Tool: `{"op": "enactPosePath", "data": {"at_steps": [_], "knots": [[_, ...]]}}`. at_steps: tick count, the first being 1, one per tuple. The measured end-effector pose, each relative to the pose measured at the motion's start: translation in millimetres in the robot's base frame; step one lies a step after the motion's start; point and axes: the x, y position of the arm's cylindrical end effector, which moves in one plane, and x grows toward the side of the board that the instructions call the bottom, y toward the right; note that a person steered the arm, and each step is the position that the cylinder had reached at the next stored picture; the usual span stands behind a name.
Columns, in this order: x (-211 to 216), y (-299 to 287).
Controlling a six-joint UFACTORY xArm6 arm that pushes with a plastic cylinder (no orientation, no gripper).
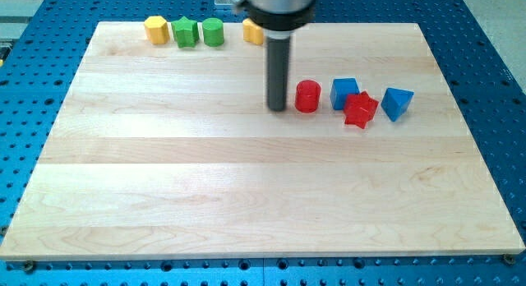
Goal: Place the heart close to the group of blocks
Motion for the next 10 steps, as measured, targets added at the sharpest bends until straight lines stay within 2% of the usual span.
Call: {"op": "enactPosePath", "data": {"at_steps": [1, 2, 3, 7, 8, 10], "knots": [[-2, 53], [-7, -11], [-34, -50], [-83, -86], [-82, -151], [-89, -169]]}}
